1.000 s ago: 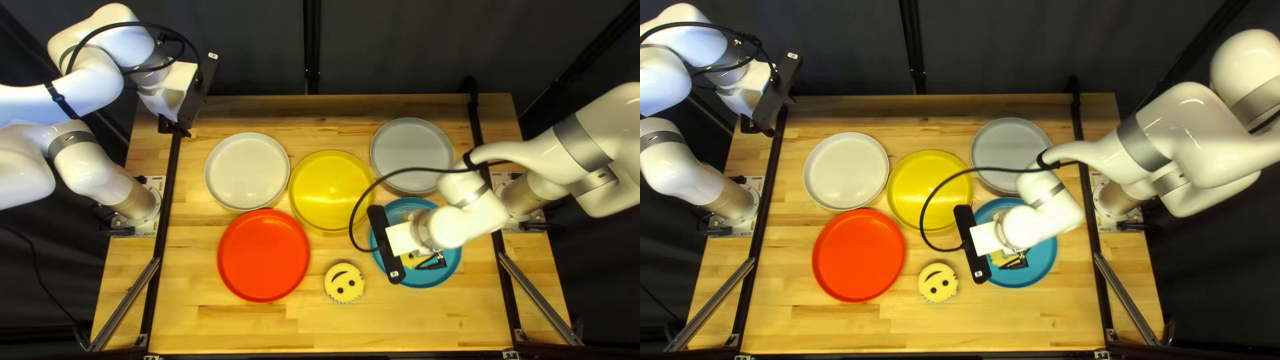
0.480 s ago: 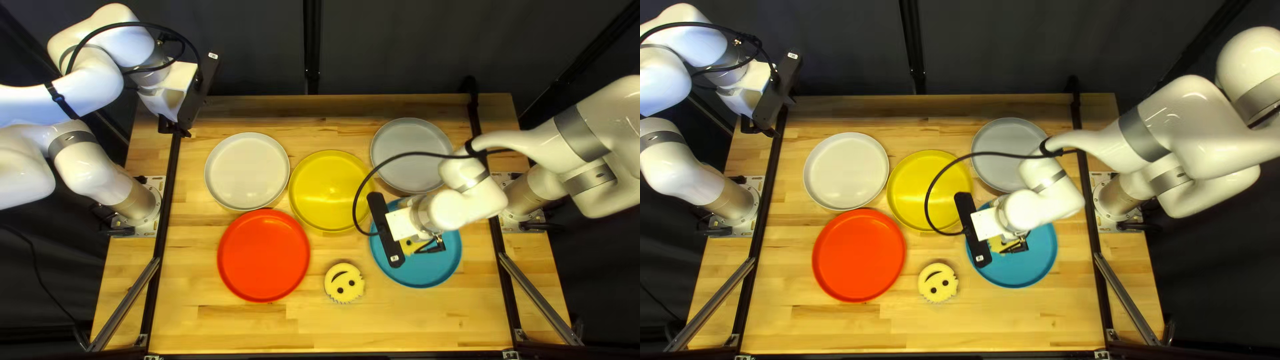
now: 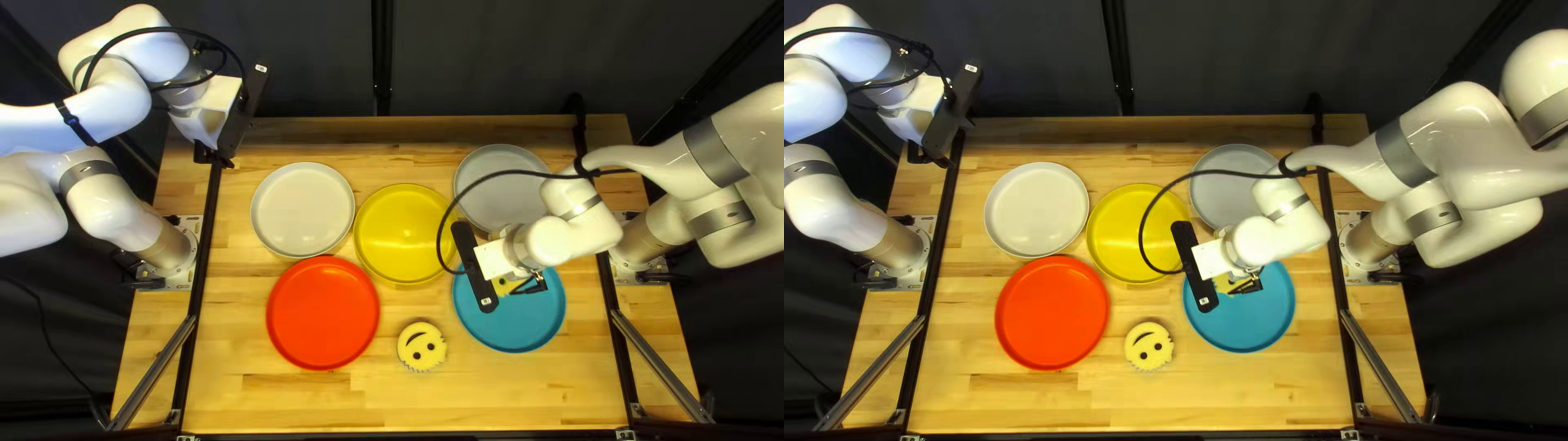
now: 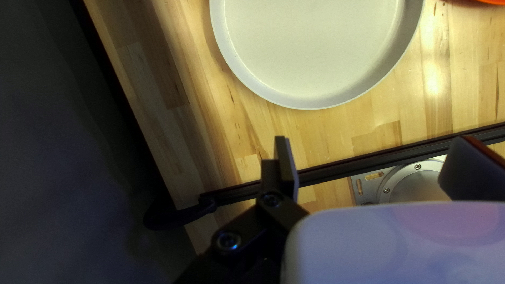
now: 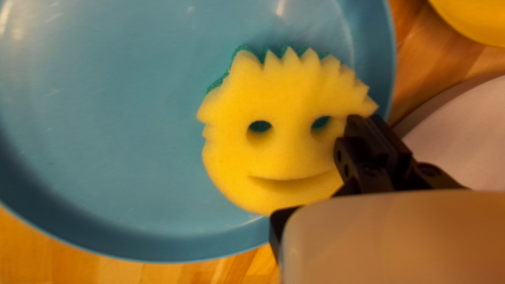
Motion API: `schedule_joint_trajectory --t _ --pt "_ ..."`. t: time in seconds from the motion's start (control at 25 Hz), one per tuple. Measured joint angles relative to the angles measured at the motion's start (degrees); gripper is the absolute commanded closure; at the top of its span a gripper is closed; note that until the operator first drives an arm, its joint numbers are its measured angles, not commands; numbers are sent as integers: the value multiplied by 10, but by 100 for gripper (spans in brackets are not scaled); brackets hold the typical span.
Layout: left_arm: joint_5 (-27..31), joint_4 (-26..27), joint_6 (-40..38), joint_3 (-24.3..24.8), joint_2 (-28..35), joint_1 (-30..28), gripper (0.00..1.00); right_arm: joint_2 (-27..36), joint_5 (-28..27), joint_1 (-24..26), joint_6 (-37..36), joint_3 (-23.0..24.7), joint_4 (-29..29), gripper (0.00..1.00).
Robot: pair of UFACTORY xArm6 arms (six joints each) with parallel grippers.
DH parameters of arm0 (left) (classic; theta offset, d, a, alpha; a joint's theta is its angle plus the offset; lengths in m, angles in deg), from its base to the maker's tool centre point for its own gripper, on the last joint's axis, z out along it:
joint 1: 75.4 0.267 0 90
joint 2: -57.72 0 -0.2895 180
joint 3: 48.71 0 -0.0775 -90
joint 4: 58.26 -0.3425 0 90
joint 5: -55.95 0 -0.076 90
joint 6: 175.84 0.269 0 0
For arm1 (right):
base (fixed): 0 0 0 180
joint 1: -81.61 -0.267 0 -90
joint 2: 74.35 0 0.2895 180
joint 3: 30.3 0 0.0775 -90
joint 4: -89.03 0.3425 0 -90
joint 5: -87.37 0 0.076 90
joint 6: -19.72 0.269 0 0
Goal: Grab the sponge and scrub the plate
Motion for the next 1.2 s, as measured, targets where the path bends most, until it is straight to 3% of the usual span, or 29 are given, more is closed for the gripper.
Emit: schedule_joint_trajectory --t 0.16,0.32,0.48,0.72,0.84,1.2 --pt "0 0 0 0 0 0 0 -4 -11 -52 41 -5 5 100" --pt "0 0 0 0 0 0 0 0 -8 -60 46 0 5 100" --pt "0 0 0 0 0 0 0 24 14 -18 17 30 -9 100" --pt "0 0 0 0 0 0 0 64 70 100 -78 78 -37 100" --pt "0 0 0 0 0 0 0 75 94 131 -106 94 -50 100" --pt "0 0 0 0 0 0 0 127 107 79 -87 143 -57 100"
